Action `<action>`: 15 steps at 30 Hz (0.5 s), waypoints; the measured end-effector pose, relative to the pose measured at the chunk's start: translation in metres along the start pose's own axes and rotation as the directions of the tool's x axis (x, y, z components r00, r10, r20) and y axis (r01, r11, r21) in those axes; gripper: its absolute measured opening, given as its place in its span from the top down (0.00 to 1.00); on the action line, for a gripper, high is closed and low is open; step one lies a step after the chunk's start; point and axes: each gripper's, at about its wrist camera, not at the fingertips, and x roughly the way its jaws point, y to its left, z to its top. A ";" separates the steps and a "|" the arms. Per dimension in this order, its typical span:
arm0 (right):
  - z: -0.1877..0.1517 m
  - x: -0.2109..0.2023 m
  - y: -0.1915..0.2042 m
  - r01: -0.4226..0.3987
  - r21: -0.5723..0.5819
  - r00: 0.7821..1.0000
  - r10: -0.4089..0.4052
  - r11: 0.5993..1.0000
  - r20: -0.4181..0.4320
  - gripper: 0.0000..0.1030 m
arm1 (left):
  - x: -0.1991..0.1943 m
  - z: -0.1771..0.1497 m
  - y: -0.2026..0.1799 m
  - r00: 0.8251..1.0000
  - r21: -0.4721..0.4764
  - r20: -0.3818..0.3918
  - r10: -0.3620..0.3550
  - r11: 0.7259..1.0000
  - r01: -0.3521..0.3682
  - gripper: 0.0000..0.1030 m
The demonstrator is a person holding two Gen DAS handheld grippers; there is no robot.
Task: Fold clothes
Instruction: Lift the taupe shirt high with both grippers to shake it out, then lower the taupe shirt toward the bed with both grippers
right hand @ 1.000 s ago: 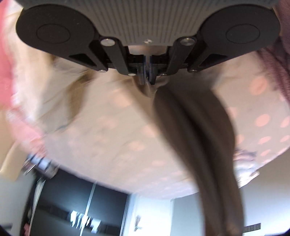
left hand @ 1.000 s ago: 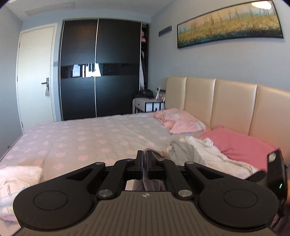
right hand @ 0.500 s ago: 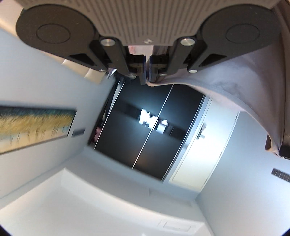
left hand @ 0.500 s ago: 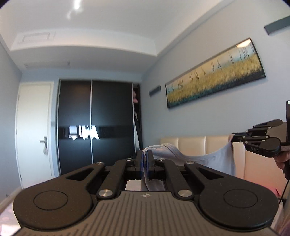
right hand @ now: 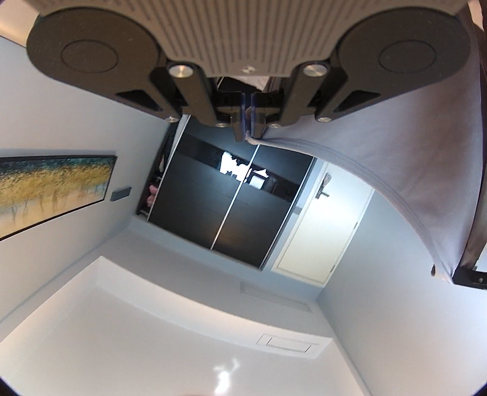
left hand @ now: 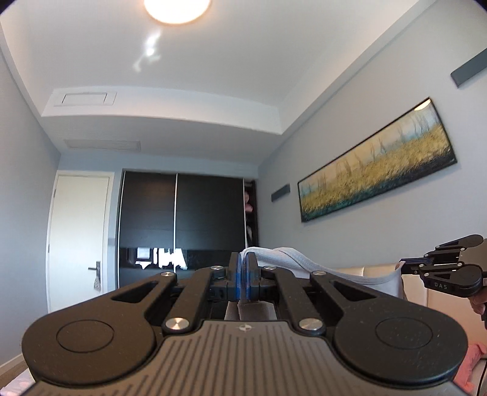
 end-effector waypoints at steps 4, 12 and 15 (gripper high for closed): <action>-0.040 0.029 0.020 -0.094 0.037 0.989 0.097 0.995 -0.115 0.96 | 0.017 -0.039 0.015 0.992 -0.011 -0.117 0.035 0.999 -0.037 0.99; -0.144 0.107 0.069 -0.250 0.130 0.885 0.281 0.959 -0.371 0.96 | 0.059 -0.160 0.048 0.916 -0.054 -0.396 0.065 0.994 -0.094 0.99; -0.185 0.135 0.090 -0.281 0.163 0.830 0.325 0.946 -0.453 0.96 | 0.074 -0.205 0.062 0.871 -0.059 -0.488 0.061 0.993 -0.103 0.99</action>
